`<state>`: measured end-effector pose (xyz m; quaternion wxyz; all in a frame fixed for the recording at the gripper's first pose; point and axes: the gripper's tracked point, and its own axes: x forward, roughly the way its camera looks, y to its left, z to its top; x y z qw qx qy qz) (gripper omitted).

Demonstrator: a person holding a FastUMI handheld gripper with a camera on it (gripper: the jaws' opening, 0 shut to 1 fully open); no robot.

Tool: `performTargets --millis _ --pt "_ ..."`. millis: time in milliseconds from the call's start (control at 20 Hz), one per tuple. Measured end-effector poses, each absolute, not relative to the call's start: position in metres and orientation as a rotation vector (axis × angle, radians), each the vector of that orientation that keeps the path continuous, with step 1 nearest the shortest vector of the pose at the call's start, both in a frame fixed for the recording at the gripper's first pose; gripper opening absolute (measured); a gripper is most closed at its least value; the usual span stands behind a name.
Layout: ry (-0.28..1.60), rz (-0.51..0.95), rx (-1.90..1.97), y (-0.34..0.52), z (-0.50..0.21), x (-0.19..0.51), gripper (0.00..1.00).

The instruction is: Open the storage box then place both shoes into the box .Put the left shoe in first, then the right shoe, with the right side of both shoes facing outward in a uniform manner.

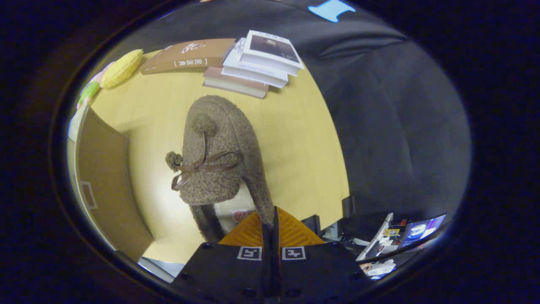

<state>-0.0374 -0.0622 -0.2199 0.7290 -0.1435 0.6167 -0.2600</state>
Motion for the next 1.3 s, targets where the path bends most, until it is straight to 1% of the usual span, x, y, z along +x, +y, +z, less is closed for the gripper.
performTargets --millis 150,450,600,950,1100,1300 --pt "1.317 -0.578 -0.358 -0.034 -0.183 -0.033 0.03" --pt "1.229 -0.519 -0.409 0.042 -0.129 -0.025 0.03" --pt "1.200 -0.456 -0.425 0.089 -0.120 -0.018 0.03" --pt "1.227 -0.264 -0.364 0.199 -0.156 -0.002 0.03" --pt "1.283 -0.260 -0.312 0.215 -0.182 -0.005 0.03" --pt "1.377 -0.266 -0.281 0.212 -0.221 -0.015 0.03"
